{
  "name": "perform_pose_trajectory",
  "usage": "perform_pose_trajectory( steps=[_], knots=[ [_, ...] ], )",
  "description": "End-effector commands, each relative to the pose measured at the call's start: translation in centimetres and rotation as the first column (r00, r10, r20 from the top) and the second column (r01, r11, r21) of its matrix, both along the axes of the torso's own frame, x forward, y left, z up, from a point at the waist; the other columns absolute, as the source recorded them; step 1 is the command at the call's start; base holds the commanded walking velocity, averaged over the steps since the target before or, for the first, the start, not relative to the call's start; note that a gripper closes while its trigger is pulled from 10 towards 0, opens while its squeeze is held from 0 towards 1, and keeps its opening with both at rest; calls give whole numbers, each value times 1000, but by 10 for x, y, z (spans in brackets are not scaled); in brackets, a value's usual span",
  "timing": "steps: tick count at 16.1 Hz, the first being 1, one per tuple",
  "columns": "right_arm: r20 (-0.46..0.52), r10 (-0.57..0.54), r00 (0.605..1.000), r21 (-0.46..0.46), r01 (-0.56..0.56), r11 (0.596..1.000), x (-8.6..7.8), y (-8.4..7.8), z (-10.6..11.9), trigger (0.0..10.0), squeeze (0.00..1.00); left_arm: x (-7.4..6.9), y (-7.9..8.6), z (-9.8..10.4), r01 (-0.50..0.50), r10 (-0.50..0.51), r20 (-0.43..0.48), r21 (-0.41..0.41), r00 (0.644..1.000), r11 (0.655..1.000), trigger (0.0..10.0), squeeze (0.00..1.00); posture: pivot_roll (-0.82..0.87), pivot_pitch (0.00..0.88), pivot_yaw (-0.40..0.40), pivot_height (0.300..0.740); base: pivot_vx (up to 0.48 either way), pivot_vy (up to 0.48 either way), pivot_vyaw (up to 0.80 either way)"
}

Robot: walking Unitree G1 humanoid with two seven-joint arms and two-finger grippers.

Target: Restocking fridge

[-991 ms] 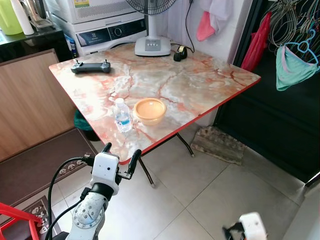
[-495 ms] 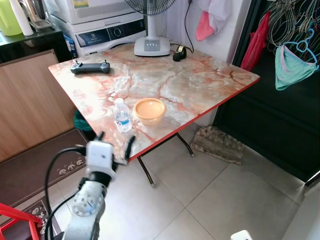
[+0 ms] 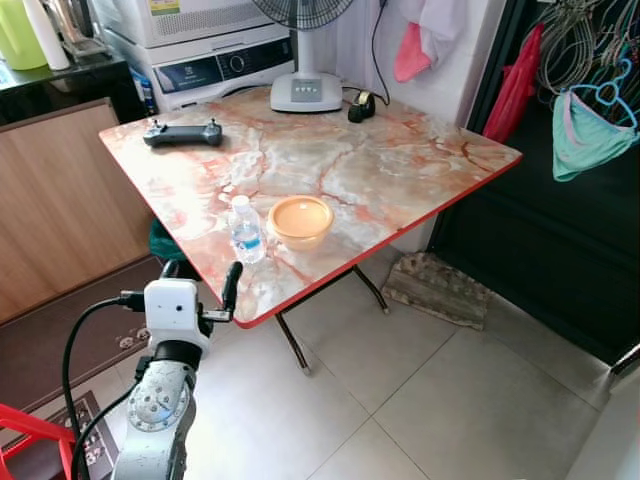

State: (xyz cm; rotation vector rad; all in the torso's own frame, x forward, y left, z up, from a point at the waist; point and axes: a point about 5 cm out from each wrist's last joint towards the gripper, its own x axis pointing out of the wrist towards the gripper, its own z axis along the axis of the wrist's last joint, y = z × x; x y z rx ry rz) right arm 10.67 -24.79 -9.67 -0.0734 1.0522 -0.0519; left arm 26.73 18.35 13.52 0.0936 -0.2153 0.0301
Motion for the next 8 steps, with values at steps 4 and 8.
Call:
perform_pose_trajectory(
  steps=[4,8],
  knots=[
    [-65,3,998,-21,-5,1000,-23,-12,-2,10000,0,2,-5,-1,12,-12,-8,-1,1000,1000,10000,0,48,0,-15,740,0,0,416],
    [-51,13,999,-19,-14,1000,-2,-8,0,10000,0,2,-4,-2,2,-2,-15,1,1000,1000,10000,0,61,0,-26,740,0,0,0]
  ],
)
